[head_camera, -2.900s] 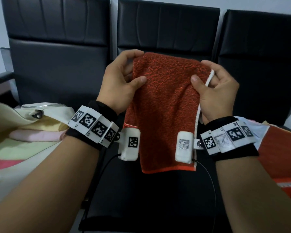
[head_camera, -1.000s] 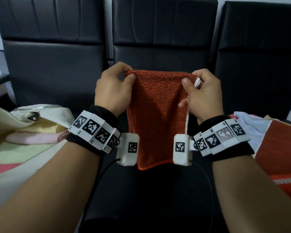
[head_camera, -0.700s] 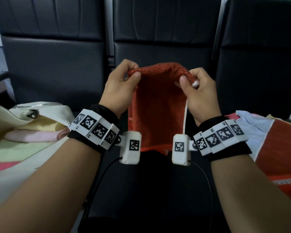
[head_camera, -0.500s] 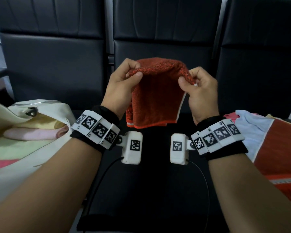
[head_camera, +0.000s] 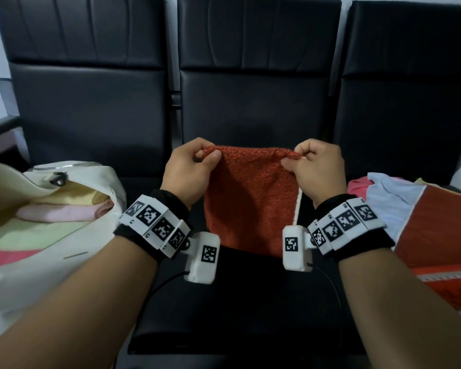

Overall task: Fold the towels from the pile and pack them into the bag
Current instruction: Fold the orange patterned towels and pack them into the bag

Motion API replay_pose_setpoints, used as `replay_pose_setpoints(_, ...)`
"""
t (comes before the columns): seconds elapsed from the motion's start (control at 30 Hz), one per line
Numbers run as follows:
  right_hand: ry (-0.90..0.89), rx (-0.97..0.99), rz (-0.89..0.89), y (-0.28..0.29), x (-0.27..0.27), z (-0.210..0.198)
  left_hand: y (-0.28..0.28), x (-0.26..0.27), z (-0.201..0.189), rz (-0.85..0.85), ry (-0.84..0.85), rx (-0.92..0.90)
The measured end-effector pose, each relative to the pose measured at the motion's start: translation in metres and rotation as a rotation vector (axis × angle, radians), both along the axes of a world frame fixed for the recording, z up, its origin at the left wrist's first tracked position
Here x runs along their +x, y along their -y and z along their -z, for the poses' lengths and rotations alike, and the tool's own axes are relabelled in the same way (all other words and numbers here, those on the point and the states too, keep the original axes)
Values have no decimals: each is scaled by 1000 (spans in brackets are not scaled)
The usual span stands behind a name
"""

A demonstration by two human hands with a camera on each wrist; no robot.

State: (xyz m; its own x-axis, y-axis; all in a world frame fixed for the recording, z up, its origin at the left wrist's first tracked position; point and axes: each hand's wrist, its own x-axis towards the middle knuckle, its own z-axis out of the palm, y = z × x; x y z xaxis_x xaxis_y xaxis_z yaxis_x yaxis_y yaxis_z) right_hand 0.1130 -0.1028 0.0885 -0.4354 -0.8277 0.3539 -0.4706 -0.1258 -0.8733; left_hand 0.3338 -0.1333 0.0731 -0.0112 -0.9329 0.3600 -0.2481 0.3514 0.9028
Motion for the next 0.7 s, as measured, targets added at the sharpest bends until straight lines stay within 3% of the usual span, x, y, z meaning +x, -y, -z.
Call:
replay_pose_setpoints(0.2,-46,-247,30,-20,5,-14,-26,-2,-24,14,-55,-174)
replay_pose_setpoints(0.4,52,-368,13,-40,6,-34,-52,-19,-53,114,-262,-202)
replay_pose_setpoints(0.7,77,-505,-8,-88,3,-59,-87,-23,-80,-16,-260,-436)
